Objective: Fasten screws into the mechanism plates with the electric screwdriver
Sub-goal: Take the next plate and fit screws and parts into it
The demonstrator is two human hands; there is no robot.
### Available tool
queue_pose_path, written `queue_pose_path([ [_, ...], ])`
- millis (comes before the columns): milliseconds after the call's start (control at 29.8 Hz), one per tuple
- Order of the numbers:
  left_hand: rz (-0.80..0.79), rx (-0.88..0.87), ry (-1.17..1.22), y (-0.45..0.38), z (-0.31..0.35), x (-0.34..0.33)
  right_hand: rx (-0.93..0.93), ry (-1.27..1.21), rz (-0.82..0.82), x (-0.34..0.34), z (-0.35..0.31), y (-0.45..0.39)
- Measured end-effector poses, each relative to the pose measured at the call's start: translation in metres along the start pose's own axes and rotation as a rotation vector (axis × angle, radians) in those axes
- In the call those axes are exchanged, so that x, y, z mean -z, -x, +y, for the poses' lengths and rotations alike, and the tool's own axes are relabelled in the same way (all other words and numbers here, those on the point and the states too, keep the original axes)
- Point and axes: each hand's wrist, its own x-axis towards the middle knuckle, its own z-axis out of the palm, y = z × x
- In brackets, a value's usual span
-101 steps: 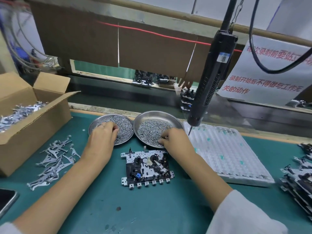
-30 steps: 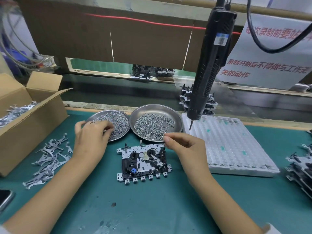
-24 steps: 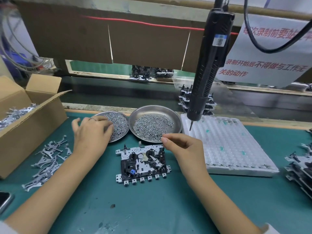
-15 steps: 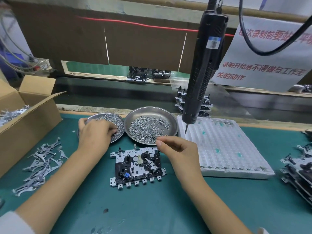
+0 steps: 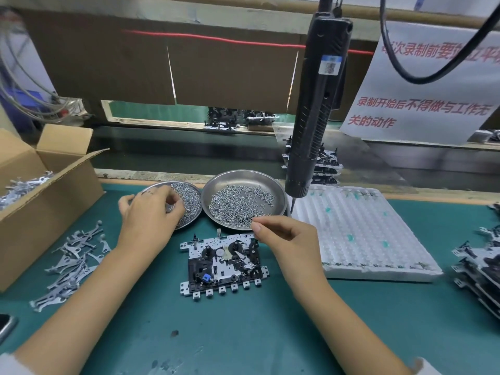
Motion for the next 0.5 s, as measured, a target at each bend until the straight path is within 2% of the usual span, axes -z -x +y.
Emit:
queue_pose_path([
  [67, -0.005, -0.057, 0.107, 0.010, 0.013, 0.008, -0.001, -0.022, -0.013, 0.000, -0.001, 0.000],
  [201, -0.113, -0.334, 0.332, 0.053, 0.046, 0.021, 0.018, -0.073, -0.062, 0.001, -0.004, 0.000],
  [268, -0.151, -0.372, 0.416, 0.068, 0.054, 0.023, 0.019, -0.123, -0.100, 0.000, -0.004, 0.001],
  [503, -0.091, -0.391, 0.543, 0.076, 0.057, 0.024, 0.021, -0.227, -0.227, -0.001, -0.002, 0.003],
])
